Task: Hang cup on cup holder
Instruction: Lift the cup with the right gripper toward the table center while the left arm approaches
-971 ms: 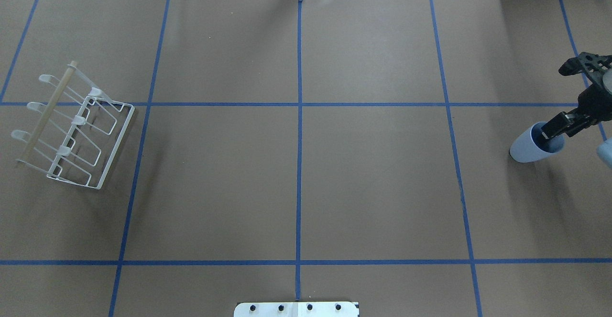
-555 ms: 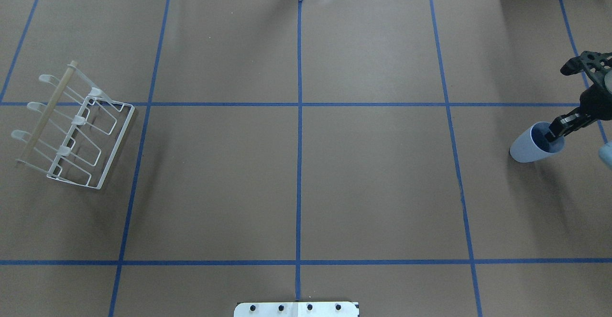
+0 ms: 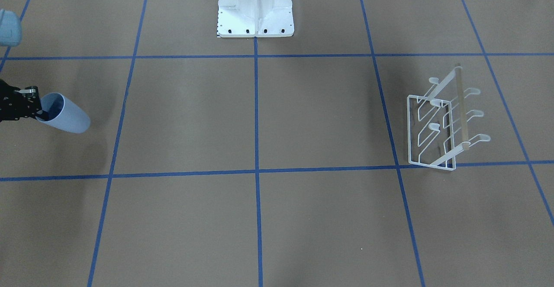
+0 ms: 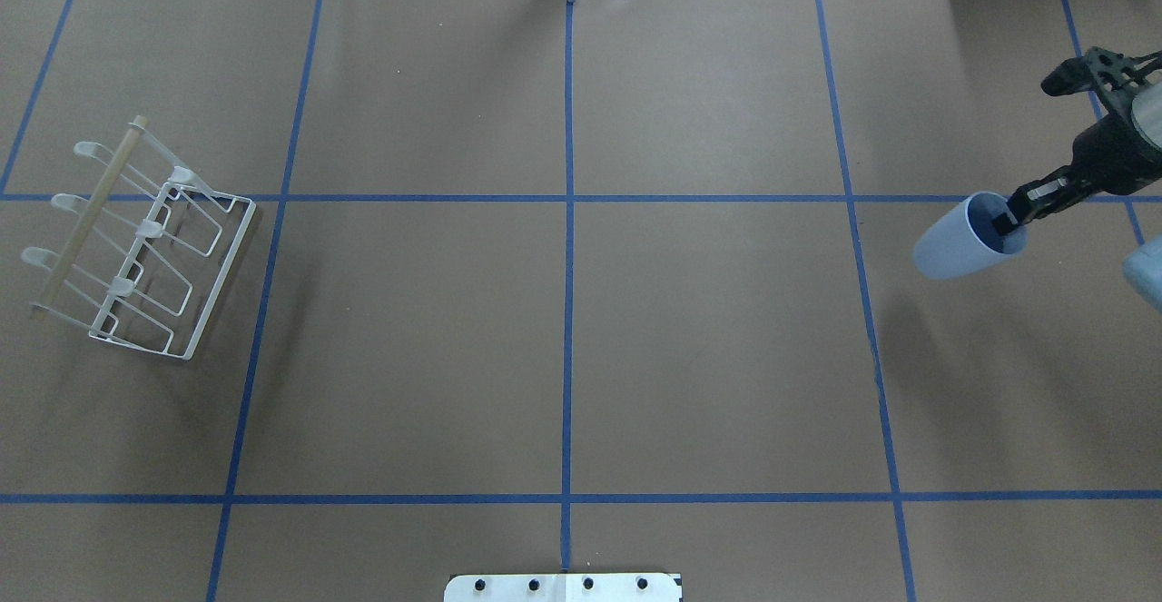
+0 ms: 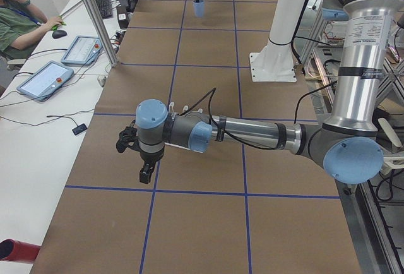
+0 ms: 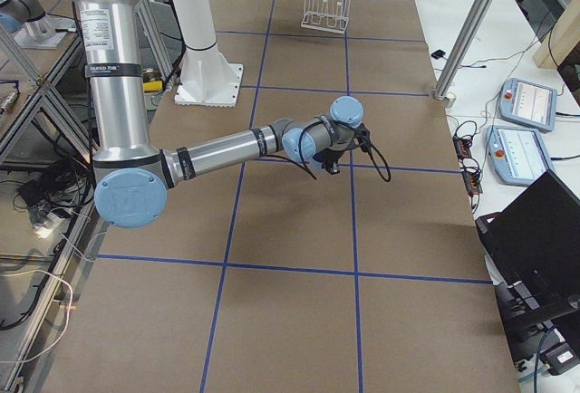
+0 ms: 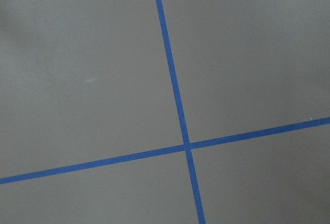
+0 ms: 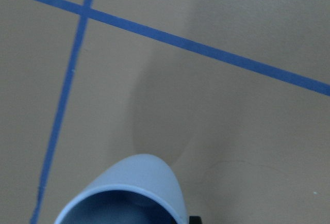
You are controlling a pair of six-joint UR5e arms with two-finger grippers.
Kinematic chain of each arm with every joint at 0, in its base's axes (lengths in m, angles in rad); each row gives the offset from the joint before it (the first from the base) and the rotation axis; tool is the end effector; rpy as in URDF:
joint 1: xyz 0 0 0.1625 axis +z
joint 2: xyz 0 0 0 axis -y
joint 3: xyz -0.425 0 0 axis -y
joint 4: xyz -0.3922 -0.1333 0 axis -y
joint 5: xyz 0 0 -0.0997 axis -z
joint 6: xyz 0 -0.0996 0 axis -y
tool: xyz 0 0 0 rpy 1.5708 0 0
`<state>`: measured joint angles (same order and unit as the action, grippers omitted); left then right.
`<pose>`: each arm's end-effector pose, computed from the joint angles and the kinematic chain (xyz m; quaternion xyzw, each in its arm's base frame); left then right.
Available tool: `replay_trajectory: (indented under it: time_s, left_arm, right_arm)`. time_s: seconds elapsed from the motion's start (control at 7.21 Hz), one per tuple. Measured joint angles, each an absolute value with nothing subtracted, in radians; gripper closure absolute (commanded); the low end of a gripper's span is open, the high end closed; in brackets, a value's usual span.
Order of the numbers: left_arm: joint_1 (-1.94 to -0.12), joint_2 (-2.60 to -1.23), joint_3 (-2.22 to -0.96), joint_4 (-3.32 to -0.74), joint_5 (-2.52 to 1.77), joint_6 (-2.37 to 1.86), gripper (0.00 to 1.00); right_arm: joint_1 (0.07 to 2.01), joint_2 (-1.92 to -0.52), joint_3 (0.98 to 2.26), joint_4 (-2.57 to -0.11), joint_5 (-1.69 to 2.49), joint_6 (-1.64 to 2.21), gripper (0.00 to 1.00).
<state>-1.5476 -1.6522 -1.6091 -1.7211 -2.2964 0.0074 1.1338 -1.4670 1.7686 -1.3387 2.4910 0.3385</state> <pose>-0.0547 -0.5413 0.5845 0.1231 0.3526 0.0619 0.9256 -0.1775 -0.5076 0.4699 0.0568 -0.4859 -0.1595 0.8575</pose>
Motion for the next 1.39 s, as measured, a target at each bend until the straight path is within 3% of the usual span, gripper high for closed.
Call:
replay_trajectory:
  time_s: [0.42, 1.39]
  left_arm:
    - [-1.457, -1.678, -1.64, -1.824, -2.426, -0.128, 0.02]
    - [-1.207, -1.859, -1.659, -2.751, -2.448, -1.512, 0.02]
  right_arm:
    - [1.036, -1.318, 1.768, -1.061, 2.477, 0.746, 1.0]
    - [0.711, -1.256, 1.775, -0.207, 1.973, 1.607, 1.0]
